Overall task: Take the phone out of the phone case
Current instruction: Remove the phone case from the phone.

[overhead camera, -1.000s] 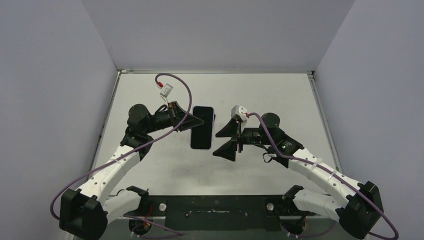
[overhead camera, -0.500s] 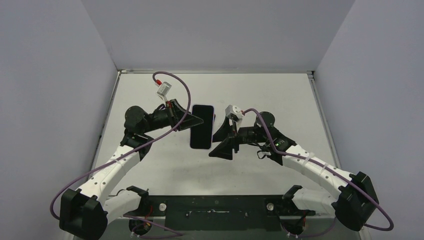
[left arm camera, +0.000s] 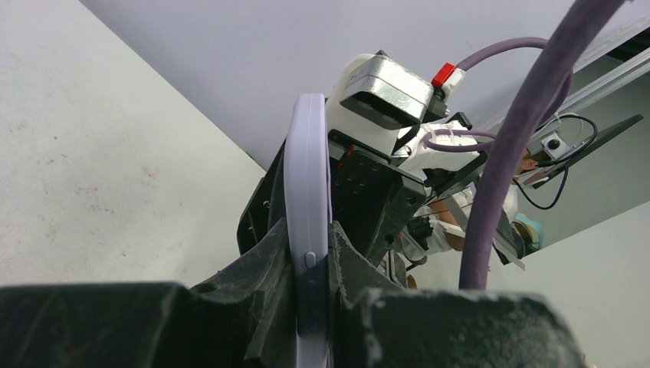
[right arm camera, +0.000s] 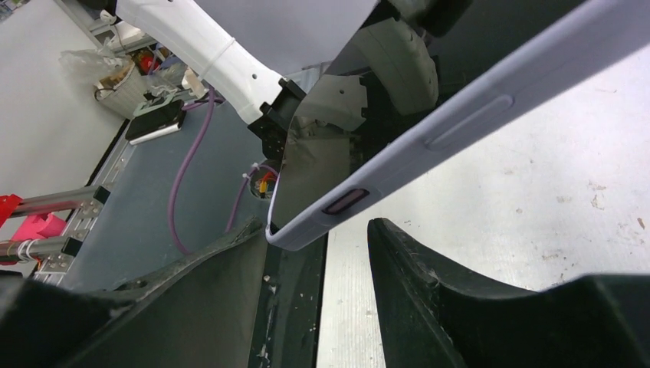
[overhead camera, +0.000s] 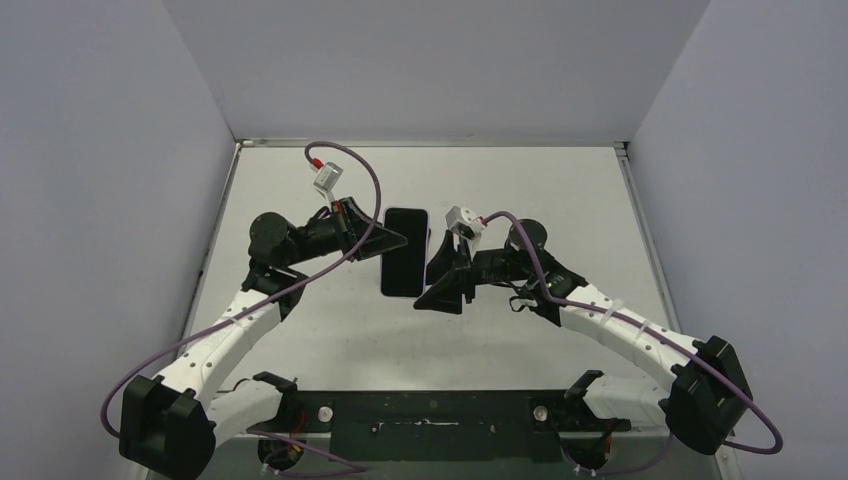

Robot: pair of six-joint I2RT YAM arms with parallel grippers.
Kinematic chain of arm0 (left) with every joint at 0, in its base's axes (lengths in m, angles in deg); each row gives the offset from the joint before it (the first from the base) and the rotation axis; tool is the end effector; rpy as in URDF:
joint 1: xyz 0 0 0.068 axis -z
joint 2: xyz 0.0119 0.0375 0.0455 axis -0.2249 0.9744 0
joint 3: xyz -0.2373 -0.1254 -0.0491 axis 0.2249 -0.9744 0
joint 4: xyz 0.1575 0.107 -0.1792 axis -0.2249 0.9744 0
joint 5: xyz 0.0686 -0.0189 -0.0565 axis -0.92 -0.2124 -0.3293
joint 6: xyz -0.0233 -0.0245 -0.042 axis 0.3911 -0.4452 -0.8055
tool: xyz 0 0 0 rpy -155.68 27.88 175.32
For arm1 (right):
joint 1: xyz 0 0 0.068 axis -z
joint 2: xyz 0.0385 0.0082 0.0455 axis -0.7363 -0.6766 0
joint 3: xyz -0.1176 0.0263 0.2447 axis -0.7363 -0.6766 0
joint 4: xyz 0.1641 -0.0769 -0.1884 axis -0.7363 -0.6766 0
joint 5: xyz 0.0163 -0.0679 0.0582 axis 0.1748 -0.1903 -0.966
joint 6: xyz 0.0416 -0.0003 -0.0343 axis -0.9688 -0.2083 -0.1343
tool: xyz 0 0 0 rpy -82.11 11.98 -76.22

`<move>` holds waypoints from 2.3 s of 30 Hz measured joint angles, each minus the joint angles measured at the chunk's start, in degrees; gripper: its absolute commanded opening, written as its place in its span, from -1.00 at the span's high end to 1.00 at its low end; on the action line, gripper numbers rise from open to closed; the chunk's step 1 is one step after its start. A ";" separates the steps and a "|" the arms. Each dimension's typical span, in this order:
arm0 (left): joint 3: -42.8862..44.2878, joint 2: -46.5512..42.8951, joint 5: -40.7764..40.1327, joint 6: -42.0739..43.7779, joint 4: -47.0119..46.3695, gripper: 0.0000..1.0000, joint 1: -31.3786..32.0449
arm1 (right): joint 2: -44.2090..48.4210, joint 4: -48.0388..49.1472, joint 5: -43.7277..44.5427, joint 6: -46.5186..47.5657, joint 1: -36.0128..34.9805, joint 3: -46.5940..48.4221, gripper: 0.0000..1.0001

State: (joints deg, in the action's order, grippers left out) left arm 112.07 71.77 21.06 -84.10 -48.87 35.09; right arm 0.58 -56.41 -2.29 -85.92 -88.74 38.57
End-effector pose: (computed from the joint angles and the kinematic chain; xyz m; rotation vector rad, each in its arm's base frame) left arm 0.2064 -0.1143 0.3529 0.3583 1.6114 -1.7948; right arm 0.1738 0.1942 0.3133 -1.1977 1.4418 1.6321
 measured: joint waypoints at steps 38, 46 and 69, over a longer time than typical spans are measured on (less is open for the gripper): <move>-0.31 3.15 -1.38 -4.76 -1.84 1.00 0.70 | -1.40 -19.17 3.15 21.18 -2.21 7.52 1.00; -0.94 3.91 -3.69 -8.35 -2.64 1.00 0.68 | -1.42 -21.79 12.70 27.85 -3.50 7.61 1.00; -7.08 -1.53 -20.76 -2.95 4.13 1.00 0.31 | 13.90 -18.01 37.66 7.87 0.15 -2.71 -0.72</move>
State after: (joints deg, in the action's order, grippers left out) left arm 104.99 70.24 0.30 -87.05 -44.74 35.39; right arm 14.48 -74.42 35.37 -78.05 -88.59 35.86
